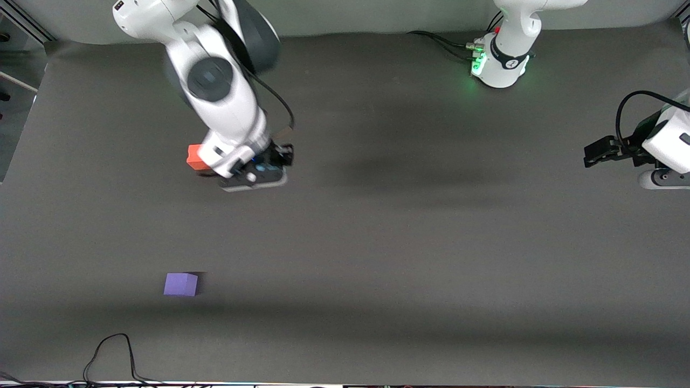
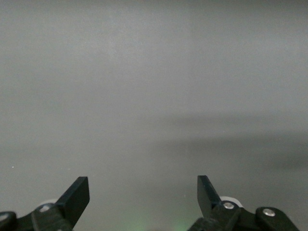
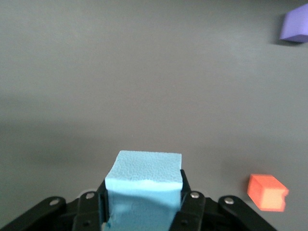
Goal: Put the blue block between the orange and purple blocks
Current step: 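Carry the blue block with the right gripper past the orange block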
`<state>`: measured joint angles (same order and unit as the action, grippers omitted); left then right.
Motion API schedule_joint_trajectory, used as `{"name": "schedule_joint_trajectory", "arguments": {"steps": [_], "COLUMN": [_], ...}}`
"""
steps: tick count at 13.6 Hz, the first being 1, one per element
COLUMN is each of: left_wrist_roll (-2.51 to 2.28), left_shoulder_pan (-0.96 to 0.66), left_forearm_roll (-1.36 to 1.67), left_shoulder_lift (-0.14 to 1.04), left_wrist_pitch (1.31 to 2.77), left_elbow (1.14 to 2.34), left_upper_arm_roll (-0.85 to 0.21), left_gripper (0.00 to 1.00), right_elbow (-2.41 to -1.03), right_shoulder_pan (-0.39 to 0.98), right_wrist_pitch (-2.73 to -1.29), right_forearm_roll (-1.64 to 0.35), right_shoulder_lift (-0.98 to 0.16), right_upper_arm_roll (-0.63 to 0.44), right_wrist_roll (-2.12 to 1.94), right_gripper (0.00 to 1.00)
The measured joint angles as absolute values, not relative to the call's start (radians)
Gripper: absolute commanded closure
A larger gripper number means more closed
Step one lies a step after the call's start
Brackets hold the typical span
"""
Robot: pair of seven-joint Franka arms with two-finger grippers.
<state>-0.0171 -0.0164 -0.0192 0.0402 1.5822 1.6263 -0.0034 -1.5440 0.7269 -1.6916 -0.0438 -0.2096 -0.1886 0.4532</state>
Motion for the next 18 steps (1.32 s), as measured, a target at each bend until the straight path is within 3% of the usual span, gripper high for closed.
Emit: {"name": "schedule_joint_trajectory", "arguments": {"steps": [5, 10, 12, 15, 18], "left_wrist_roll": [-0.017, -0.017, -0.017, -0.017, -0.017], "left_shoulder_pan": [-0.016, -0.016, -0.016, -0.016, -0.016], "left_forearm_roll": [-0.019, -0.019, -0.019, -0.019, -0.019], "left_shoulder_lift": [0.04, 0.04, 0.04, 0.04, 0.041], "left_wrist_pitch": [1.582, 1.582, 1.582, 1.582, 1.582], "left_elbow": [1.626, 1.626, 1.626, 1.626, 1.626], "left_upper_arm_roll": [-0.002, 0.0, 0.0, 0.0, 0.0], "left_gripper": [0.0, 0.0, 0.0, 0.0, 0.0], "right_elbow": [-1.432, -1.461, -1.488, -1.542, -1.697], "right_shoulder_pan": [0.668, 0.64, 0.629, 0.633, 0.64], "right_wrist_pitch": [-1.525, -1.481, -1.478, -1.487, -1.658], "right_forearm_roll": [-0.045, -0.075, -0.083, -0.086, -0.087], "right_shoulder_lift": [-0.196, -0.16, -0.146, -0.138, -0.129], "right_upper_arm_roll": [-0.23, -0.529, -0.624, -0.649, -0.65], "right_wrist_roll": [0.268, -0.174, -0.289, -0.31, -0.309], "right_gripper": [0.63, 0.63, 0.63, 0.63, 0.63]}}
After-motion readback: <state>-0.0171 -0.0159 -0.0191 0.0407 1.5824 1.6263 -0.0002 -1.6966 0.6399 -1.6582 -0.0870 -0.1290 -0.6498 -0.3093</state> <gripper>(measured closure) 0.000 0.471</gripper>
